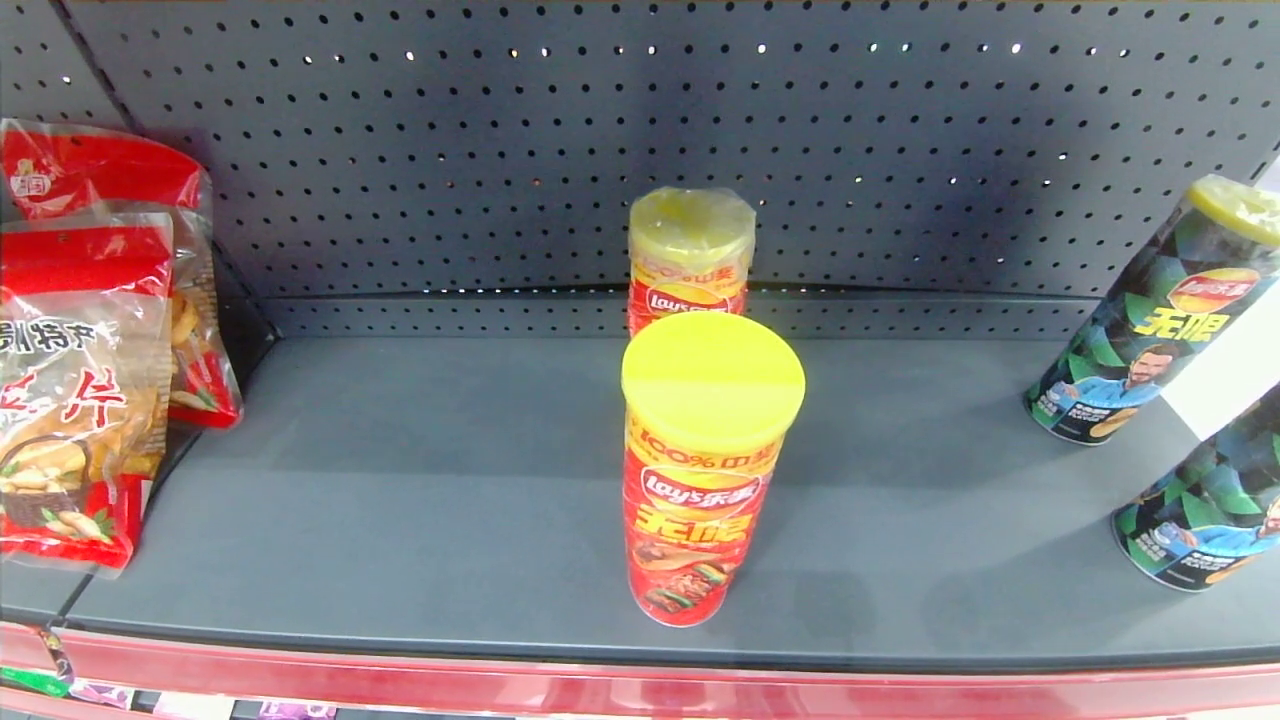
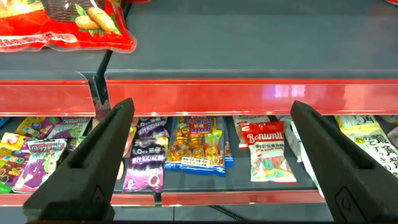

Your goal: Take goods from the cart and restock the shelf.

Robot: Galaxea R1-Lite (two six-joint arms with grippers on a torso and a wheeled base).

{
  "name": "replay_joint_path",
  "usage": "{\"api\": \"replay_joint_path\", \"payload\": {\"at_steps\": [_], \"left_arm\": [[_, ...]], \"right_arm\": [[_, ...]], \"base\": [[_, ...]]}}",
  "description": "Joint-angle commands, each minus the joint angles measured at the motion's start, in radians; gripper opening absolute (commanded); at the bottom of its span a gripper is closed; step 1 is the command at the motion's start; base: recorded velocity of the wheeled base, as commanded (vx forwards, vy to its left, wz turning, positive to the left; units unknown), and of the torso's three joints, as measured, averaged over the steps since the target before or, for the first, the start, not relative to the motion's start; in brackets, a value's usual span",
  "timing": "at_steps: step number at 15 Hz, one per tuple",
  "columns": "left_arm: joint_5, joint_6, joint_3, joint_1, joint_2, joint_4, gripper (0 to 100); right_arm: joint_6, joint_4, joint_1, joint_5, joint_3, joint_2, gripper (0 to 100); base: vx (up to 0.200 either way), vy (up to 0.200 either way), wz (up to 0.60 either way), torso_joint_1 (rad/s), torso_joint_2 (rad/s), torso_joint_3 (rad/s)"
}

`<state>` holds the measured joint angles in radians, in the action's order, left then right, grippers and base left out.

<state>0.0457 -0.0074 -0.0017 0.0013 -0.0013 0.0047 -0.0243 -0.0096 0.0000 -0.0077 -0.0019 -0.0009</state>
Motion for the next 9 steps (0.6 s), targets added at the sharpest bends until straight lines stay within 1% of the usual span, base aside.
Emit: {"api": "replay_joint_path", "payload": {"at_steps": [1, 4, 9], "left_arm": [[0.000, 0.000, 0.000, 0.000, 0.001, 0.000, 100], [0.000, 0.000, 0.000, 0.000, 0.001, 0.000, 100], [0.000, 0.000, 0.000, 0.000, 0.001, 0.000, 100]], "right_arm": [[0.003, -0.003, -0.003, -0.021, 0.002, 0.002, 100], [0.006, -0.001, -0.003, -0.035, 0.002, 0.001, 100], [0.020, 0.003, -0.002, -0.029, 0.002, 0.001, 100]], "base": [[0.000, 0.000, 0.00, 0.000, 0.00, 0.000], [0.000, 0.000, 0.00, 0.000, 0.00, 0.000], [0.000, 0.000, 0.00, 0.000, 0.00, 0.000]]}}
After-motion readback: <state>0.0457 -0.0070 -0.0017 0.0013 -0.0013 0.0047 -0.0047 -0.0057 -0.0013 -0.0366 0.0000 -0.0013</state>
